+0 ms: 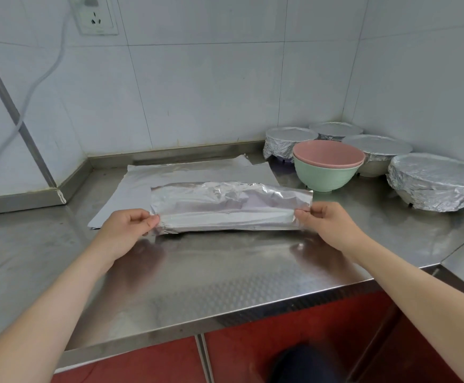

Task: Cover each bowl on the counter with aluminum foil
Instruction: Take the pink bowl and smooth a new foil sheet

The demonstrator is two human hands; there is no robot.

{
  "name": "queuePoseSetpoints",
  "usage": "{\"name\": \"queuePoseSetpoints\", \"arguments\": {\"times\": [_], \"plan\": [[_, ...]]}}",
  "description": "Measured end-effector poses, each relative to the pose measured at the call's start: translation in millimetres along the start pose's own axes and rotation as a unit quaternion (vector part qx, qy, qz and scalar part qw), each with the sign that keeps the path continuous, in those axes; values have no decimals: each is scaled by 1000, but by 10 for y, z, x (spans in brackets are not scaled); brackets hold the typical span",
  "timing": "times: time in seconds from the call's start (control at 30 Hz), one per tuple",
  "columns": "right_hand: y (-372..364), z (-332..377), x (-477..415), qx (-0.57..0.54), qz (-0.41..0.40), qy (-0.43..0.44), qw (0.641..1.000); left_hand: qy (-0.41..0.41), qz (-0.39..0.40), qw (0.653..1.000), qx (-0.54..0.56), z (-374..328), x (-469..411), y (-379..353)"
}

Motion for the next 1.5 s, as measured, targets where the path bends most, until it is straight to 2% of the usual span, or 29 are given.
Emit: {"name": "queuePoseSetpoints", "arguments": {"times": [0.1,0.37,0.43,0.5,0.63,0.8,1.1,1.17,1.3,1.4,1.5], "plan": [[-8,-8,-65,-2,-34,1,999,-14,-32,999,-9,-55,-13,-37],[-62,8,-187,87,-88,9,992,-9,-50,998,-24,-46,-96,-140],[-65,29,-185,77,-85,18,993,1,-29,999,36,-44,-91,-142],[-64,68,-166,51,-76,30,995,4,25,997,79,-69,-60,-158],[-25,76,-176,46,-83,28,995,15,100,995,-13,-47,-66,-258],[-16,14,-251,142,-117,15,983,52,43,998,-16,26,-164,-233],[-37,-26,-335,310,-131,-29,941,41,-28,994,-96,-46,-198,-221],[-48,-23,-355,331,-128,-30,934,61,-12,996,-68,-13,-190,-214],[-43,-26,-390,340,-121,-29,932,76,100,992,-12,-75,-97,-310],[-45,-40,-398,333,-117,-29,935,58,91,994,-9,-68,-72,-265],[-5,-34,-388,296,-128,-16,946,44,54,996,46,-52,-72,-181]]}}
Point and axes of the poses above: each hand's wrist, its own x-axis away from the middle knuckle, its own y-axis out of the back of the hand, z = x × y, the point moved 8 cm from there along -x, towards the middle knuckle, and after that the axes turned 2 degrees about -x, right-handed, at the moved point
